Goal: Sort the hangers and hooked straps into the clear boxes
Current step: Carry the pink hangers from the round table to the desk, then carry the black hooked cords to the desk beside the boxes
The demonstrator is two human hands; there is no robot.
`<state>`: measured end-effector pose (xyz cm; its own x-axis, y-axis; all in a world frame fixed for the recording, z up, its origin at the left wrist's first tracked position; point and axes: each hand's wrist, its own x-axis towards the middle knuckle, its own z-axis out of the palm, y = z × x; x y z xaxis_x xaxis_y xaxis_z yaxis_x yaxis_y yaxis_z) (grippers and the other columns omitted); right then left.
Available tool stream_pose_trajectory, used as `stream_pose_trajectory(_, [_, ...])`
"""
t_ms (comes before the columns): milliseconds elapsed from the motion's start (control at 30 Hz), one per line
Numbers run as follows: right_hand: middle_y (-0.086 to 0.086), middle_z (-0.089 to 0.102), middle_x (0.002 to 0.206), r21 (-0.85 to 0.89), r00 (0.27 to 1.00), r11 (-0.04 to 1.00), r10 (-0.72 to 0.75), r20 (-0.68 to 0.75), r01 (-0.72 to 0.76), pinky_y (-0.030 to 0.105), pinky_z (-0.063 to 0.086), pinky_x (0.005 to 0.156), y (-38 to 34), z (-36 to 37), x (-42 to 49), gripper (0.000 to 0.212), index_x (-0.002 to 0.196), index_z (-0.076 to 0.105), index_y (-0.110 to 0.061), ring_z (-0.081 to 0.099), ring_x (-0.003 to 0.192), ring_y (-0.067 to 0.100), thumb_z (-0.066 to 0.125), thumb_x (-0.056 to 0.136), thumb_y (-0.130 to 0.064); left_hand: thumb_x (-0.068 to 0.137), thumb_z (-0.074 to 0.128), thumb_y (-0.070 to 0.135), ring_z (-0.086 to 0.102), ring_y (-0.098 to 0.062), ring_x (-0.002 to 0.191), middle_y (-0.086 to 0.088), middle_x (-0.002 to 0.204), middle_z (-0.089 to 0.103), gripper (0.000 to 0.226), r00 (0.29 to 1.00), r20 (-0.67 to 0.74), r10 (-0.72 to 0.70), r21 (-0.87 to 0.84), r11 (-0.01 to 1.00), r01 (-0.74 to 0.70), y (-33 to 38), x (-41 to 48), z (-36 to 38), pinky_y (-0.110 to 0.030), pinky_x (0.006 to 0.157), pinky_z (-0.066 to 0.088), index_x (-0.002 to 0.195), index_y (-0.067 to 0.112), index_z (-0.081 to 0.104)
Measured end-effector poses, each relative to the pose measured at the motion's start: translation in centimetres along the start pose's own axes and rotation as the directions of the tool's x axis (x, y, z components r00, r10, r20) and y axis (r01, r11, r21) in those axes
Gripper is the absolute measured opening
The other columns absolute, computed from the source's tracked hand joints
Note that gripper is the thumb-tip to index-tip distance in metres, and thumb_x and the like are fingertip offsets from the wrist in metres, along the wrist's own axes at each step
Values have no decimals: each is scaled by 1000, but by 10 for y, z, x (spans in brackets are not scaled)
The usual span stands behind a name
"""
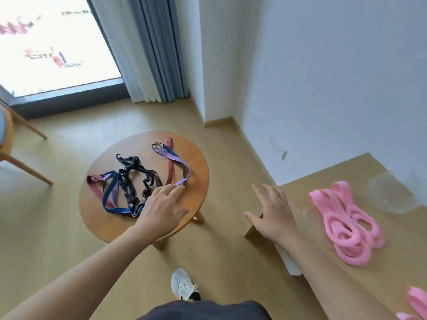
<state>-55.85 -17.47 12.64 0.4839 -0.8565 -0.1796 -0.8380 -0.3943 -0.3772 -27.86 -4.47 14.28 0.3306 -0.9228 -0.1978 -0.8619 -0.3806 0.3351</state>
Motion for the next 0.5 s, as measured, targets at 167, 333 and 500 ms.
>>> stream_pose_trajectory(167, [2,23,164,-5,985,996,-87,149,89,38,16,124,-78,38,53,85,159,22,-34,7,154,25,63,89,-57,95,68,50,35,-26,147,-1,158,45,72,982,13,-188,-54,981,188,-96,-1,-10,-42,120,33,156,25,42])
stream_pose_trajectory(333, [4,26,162,-12,946,987,-149,289,159,37,18,123,-136,73,89,83,159,27,-30,10,153,24,67,89,-50,95,67,50,36,-26,146,-1,157,46,69,936,33,-350,-126,928,352,-169,-6,-10,-41,120,33,155,24,43])
stream_pose_trajectory(500, [3,29,160,-50,891,970,-199,408,240,38,21,122,-182,101,124,80,158,29,-27,13,151,23,67,91,-48,96,68,48,37,-26,146,-4,156,47,69,871,64,-486,-198,849,489,-214,-11,-3,-42,121,33,155,22,44])
